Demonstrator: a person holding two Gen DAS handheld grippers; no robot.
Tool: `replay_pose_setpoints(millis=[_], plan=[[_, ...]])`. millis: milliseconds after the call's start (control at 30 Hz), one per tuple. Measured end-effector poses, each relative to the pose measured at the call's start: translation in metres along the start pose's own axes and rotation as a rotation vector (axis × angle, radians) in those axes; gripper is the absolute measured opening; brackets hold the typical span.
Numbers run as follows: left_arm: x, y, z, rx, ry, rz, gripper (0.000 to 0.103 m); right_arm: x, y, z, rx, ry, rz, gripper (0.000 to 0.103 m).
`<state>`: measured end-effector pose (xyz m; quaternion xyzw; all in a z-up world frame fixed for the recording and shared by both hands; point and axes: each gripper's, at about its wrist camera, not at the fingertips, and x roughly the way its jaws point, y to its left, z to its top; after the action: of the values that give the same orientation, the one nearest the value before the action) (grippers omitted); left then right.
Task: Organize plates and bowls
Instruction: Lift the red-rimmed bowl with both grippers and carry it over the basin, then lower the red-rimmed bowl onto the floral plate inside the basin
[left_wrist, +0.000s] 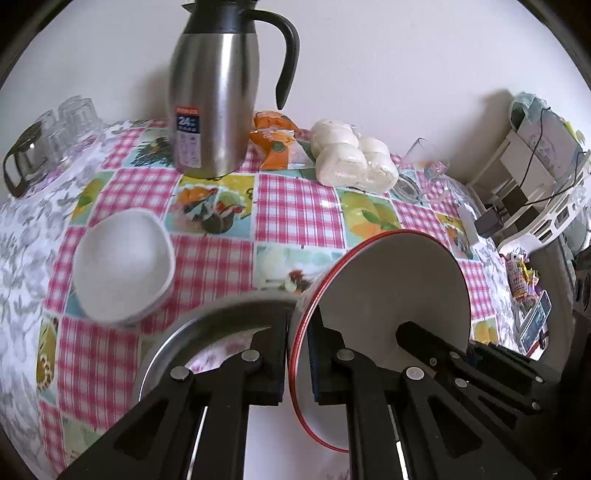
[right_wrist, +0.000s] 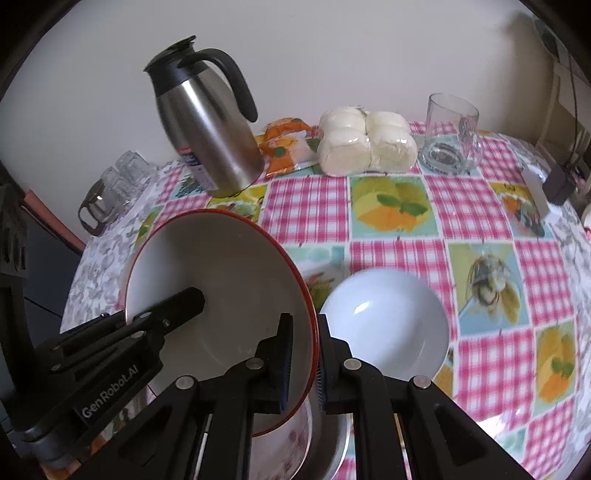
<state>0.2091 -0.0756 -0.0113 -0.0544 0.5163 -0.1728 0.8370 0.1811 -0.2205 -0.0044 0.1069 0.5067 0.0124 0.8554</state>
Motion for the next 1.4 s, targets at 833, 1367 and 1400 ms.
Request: replay_pose_setpoints(millis=[833, 1367, 1400], plan=[[-0.021, 0.017, -0.061, 0.002, -0.004, 0.046, 0.011, -0.011, 0.018, -0.071, 0.086, -0.058, 0.014, 0.013], [-0.015, 0.034, -0.061, -0.018, 0.051, 0.041, 0.011, 0.000, 0.029, -0.074, 0.097, -0.020, 0.005, 0.016], [-0.013, 0.036, -0.061, -0.021, 0.059, 0.041, 0.011, 0.001, 0.030, -0.074, 0.097, -0.016, 0.005, 0.016]])
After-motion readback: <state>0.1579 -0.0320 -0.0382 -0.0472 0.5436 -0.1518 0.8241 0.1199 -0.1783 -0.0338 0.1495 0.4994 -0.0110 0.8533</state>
